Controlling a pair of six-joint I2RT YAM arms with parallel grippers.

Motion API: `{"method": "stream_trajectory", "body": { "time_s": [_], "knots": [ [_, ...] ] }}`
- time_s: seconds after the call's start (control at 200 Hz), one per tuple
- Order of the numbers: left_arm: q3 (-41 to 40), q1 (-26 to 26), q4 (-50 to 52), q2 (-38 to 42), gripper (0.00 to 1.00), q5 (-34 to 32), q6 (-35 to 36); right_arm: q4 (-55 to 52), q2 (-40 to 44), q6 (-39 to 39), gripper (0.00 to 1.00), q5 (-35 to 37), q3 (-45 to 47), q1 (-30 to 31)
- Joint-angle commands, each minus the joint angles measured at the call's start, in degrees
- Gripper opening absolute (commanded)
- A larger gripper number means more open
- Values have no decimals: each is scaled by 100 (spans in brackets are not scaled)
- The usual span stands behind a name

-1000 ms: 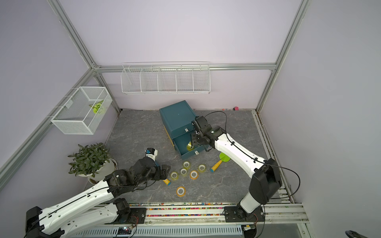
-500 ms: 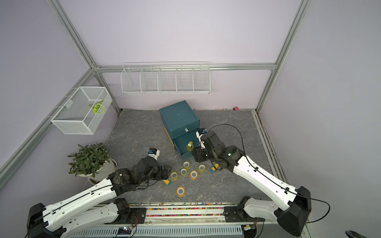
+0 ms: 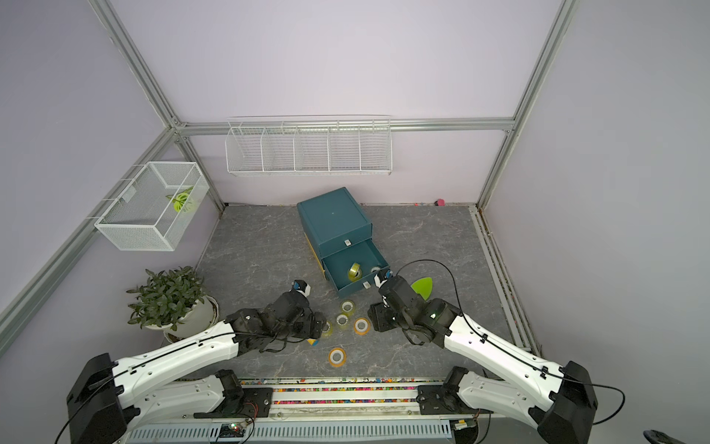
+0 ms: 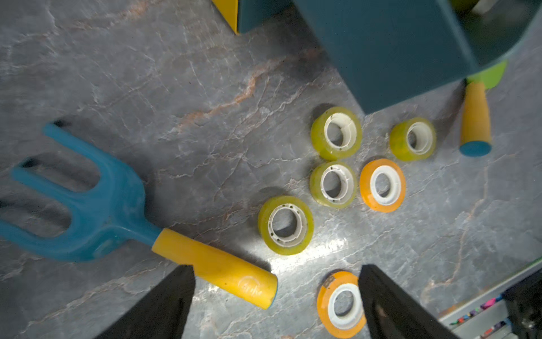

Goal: Place the transparent tape into the drawer according to color
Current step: Pick up the tape at the center of the board.

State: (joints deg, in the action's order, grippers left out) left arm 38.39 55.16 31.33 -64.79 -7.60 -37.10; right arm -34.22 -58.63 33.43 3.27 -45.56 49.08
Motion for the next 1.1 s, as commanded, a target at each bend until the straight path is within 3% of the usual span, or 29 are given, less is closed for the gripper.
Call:
{"method": "stream_trajectory", "body": {
  "time_s": [0.0,0.77,1.095],
  "knots": [
    [206,21,-76,-415,90,208,235,138,136,137,57,149,139,31],
    [863,311,-71,-2366,67,-61,668,3,475,105,57,376,223,31],
    [885,355,99,-2342,51,-192,540,-7,508,96,57,448,214,30]
  ]
}}
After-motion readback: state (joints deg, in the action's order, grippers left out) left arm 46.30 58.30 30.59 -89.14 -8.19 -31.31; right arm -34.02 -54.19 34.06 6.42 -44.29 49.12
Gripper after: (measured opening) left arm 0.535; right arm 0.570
